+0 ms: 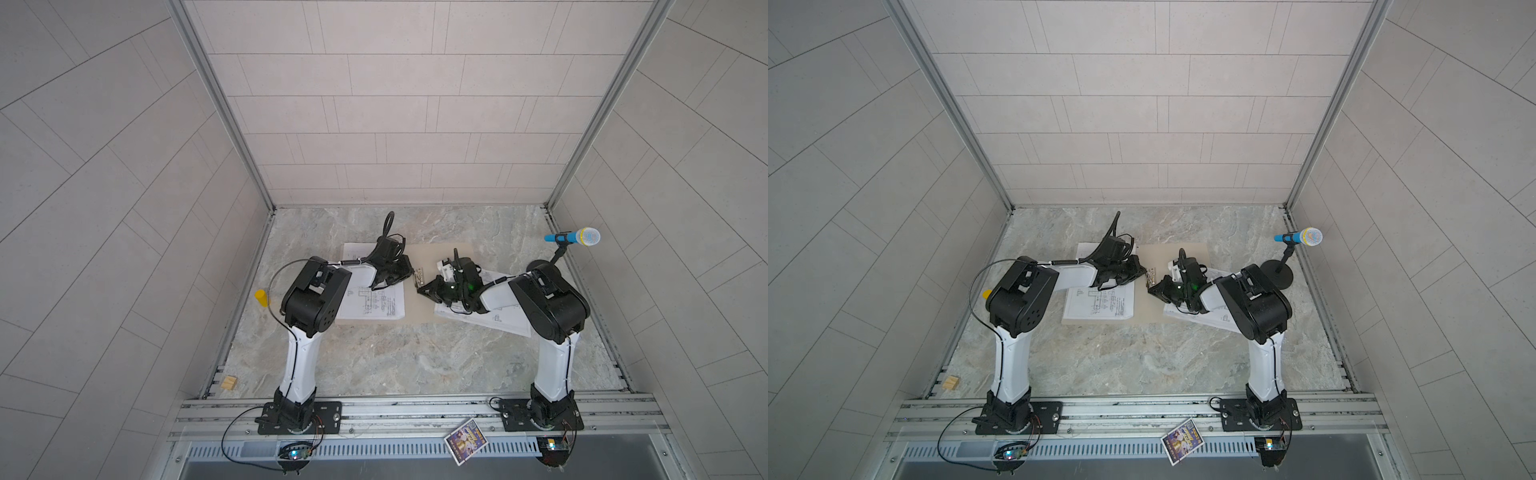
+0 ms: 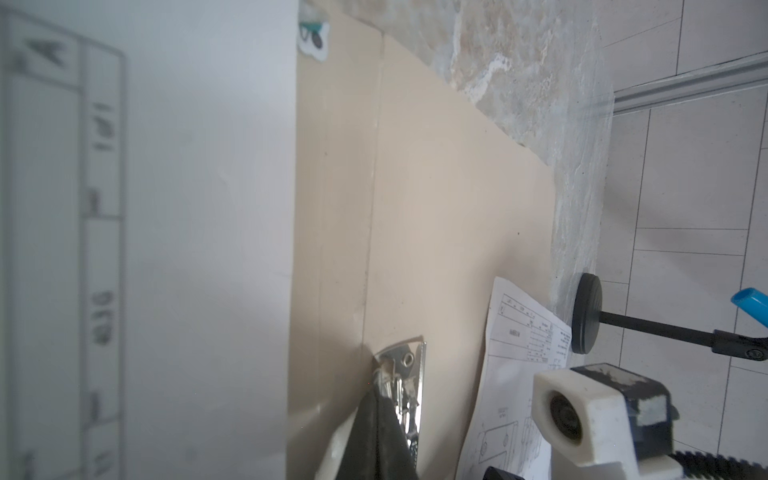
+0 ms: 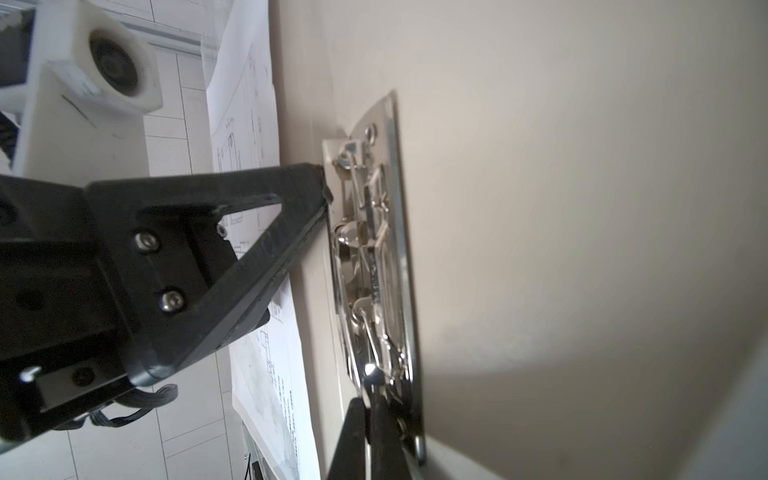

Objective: Put the files into the folder

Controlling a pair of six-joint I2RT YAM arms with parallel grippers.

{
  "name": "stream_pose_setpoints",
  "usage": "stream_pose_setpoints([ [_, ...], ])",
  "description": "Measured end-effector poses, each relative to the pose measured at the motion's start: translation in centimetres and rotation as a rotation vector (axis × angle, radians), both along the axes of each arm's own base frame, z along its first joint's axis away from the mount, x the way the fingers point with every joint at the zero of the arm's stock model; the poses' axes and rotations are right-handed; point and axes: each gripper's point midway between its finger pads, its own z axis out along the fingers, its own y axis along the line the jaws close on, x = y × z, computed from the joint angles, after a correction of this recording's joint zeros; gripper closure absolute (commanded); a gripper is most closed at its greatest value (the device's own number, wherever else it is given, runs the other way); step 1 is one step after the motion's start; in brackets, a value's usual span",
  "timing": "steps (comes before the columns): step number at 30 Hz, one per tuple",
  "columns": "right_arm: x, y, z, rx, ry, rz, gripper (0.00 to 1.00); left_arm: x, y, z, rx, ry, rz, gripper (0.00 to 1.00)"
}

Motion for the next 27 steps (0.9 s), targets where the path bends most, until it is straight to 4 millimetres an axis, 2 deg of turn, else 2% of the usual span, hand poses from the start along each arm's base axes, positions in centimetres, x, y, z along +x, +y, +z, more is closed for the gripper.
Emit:
stream_pose_setpoints([
  [10,-0.14,0.44,-0.03,-0.005,0.0,-0.007,1.0,-0.04,0.04,0.0,0.036,-0.008,-0.019,1.0],
  [23,-0.16,0.43,-0.05,-0.006,-0.003,-0.008,1.0,-0.22,-0.21,-0.14,0.032,-0.01,-0.044,0.82],
  [27,-0.15,0.44,-0.05,-0.006,-0.004,-0.008,1.0,-0.2,-0.26,-0.07,0.037,-0.017,-0.054,0.83],
])
